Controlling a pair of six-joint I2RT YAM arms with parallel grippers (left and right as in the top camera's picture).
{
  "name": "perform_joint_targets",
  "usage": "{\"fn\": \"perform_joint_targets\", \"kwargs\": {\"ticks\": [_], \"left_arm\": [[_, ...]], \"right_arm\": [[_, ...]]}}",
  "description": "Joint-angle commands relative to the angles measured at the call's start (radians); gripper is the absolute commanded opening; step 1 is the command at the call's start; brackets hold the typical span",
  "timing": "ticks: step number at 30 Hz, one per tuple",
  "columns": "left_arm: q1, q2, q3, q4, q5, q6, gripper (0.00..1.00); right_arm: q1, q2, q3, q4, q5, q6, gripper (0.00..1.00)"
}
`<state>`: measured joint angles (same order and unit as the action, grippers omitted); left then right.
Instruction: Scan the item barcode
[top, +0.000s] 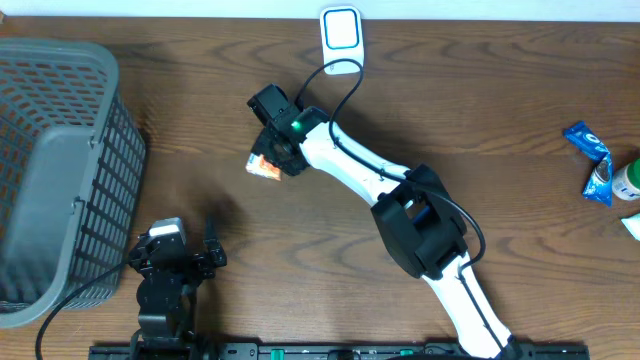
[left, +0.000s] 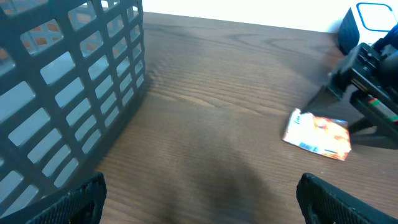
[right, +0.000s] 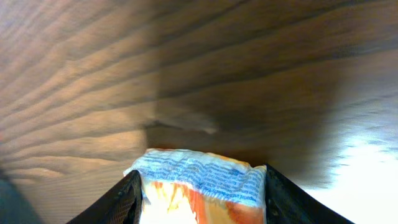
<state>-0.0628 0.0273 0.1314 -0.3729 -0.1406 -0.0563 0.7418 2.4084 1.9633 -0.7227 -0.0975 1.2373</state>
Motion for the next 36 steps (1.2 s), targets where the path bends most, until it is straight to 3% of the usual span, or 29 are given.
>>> {"fn": "perform_joint_targets", "kwargs": {"ticks": [1,6,8,9,10,11,12,20,27,36], "left_arm": [[-0.004,-0.002,-0.013,-0.027,0.001,-0.009,0.98],[-0.004,-0.002,-0.013,-0.027,0.001,-0.009,0.98],[-0.004,-0.002,-0.014,-0.027,0.001,-0.009,0.98],[-0.004,-0.002,-0.013,-0.027,0.002,-0.009,0.98],[-0.004,-0.002,-0.013,-0.027,0.002,-0.009,0.98],[-0.004,-0.002,-0.013,-0.027,0.002,-0.009,0.98],[-0.004,-0.002,-0.013,-0.027,0.002,-0.009,0.98],[-0.004,-0.002,-0.013,-0.027,0.002,-0.009,0.98],[-0.004,-0.002,-0.013,-0.027,0.002,-0.009,0.98],[-0.004,-0.002,-0.013,-0.027,0.002,-0.009,0.98]], "right_arm": [[-0.033,0.041,0.044,-0.108,0.033,-0.136,0.51],[-0.092,0.03,0.185,-0.404,0.099,-0.257,0.49],[-0.115,0.03,0.234,-0.481,0.104,-0.327,0.53],[-0.123,0.03,0.25,-0.503,0.103,-0.364,0.61],[-0.13,0.03,0.266,-0.52,0.103,-0.408,0.82],[-0.139,0.03,0.288,-0.545,0.103,-0.455,0.96],[-0.144,0.03,0.306,-0.567,0.103,-0.484,0.99],[-0.137,0.031,0.357,-0.696,0.076,-0.546,0.99],[-0.075,0.031,0.34,-0.652,0.09,-0.665,0.99],[-0.06,0.032,0.256,-0.604,0.114,-0.638,0.99]]}}
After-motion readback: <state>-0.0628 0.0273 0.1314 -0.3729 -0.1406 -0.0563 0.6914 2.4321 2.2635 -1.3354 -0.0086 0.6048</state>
